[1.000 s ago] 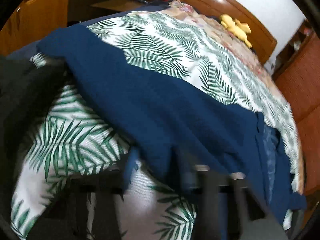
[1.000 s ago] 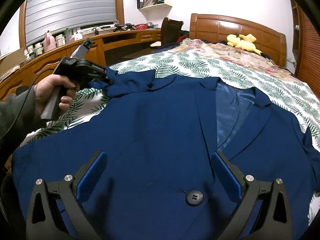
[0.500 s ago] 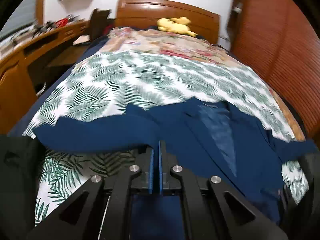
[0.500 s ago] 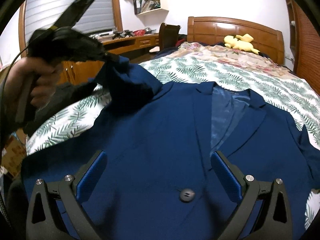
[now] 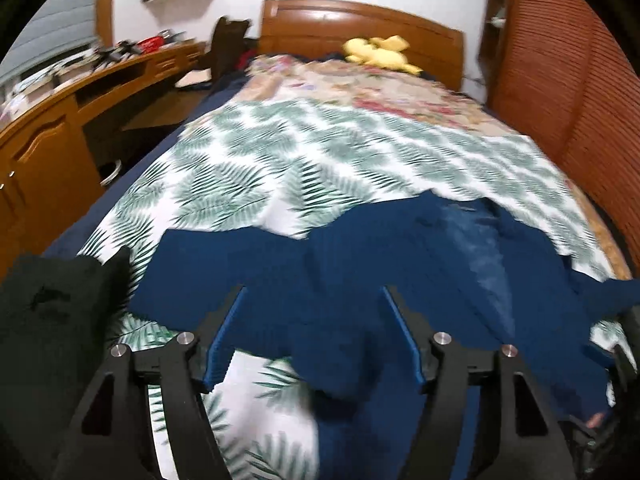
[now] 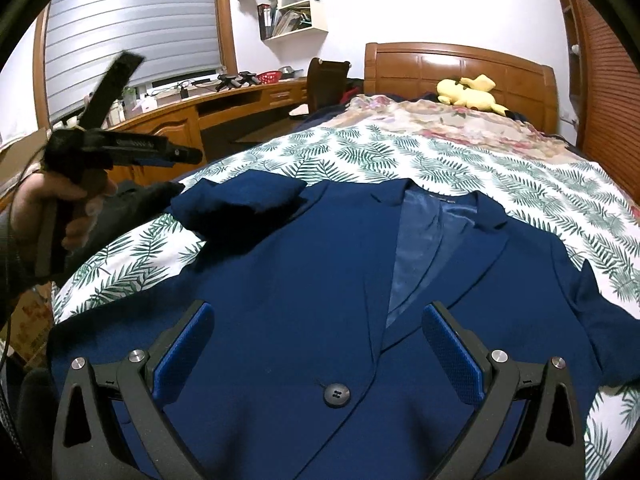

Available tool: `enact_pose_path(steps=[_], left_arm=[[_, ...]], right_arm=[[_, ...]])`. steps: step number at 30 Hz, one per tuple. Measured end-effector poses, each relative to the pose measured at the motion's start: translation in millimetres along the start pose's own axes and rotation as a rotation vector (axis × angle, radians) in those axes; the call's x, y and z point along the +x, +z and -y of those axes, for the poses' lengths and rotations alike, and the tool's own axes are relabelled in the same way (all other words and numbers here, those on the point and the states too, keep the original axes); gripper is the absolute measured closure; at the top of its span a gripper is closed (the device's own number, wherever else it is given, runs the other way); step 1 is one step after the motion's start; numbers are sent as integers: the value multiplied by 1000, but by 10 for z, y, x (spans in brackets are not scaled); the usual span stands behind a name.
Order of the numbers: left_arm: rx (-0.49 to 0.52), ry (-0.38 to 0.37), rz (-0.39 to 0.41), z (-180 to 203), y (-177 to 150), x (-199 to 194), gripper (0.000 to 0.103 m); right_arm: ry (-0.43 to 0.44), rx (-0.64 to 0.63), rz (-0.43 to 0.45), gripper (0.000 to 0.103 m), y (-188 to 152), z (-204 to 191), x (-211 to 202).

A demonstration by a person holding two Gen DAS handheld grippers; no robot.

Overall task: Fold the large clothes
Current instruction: 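Fold the held sleeve across the jacket front with the left tool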

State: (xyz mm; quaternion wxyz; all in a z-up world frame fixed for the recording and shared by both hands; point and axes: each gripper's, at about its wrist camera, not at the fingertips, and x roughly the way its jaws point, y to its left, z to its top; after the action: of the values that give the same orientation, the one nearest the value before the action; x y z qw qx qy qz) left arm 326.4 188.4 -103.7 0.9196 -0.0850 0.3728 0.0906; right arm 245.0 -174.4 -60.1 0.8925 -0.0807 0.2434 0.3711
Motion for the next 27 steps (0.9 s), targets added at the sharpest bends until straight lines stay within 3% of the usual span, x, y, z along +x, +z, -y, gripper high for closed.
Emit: enact_pose_path(steps=[12,17,21,25,27], left_arm=[[-214,103,-125,-812,-339,877,39],[-254,130,-157,-920,-404,1041,41],[-221,159,-160,-867,-390,1085,42],[-171,157,-169,-822,-367,1129,75],[-150,163,-180,-799,-336,1137,85]], right_arm=[[9,2,-65,0,-10,36,243],[6,-5,-69,0,-8,29,244],[2,-12,-70,0,-24,3,234],[-1,-12,-64,0,-23,6,217],[-6,-21,-61,0,-30,-17,210]])
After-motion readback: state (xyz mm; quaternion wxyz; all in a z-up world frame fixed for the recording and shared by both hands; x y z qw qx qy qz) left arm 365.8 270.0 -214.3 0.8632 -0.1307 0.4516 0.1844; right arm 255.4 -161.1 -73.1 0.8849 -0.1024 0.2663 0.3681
